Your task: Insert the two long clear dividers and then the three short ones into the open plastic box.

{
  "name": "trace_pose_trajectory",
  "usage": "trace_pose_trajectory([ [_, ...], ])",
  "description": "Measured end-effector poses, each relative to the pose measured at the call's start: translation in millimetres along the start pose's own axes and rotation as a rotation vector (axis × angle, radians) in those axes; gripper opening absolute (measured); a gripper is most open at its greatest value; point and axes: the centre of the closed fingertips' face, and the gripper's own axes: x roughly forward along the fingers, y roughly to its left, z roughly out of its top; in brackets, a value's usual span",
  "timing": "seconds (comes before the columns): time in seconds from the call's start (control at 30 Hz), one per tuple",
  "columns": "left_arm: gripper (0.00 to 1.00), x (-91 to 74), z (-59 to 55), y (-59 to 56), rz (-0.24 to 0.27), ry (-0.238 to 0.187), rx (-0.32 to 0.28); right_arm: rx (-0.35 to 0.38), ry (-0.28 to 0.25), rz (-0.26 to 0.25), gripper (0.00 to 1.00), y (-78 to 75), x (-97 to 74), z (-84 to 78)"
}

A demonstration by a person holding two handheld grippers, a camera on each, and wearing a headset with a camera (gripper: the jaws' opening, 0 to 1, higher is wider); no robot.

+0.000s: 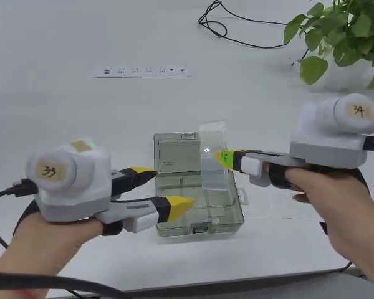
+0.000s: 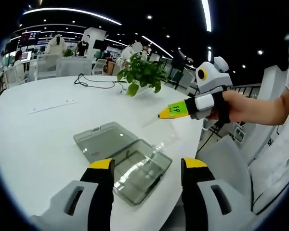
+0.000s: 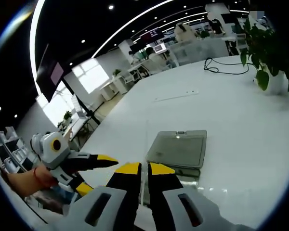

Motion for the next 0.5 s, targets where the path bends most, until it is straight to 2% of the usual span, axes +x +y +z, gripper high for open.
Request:
trace_pose_trajectory([
  [0.2,0.68,-3.7,-2.8,-2.1,-0.02,0.002,0.054,0.032,0.068,-0.058,0.07,-6.3,-0.3,-6.7],
  [0.37,0.78,-5.9,-11.3,-4.0,-0.045,0.031,0.115,0.05,0.131,-0.11,0.07,-10.3,0.9,-12.5],
  [0.5,0.85,-7.3,-15.4,-3.3,-0.058,0.044,0.154,0.075,0.214,-0.158,0.07,-16.4,3.9,-24.3],
])
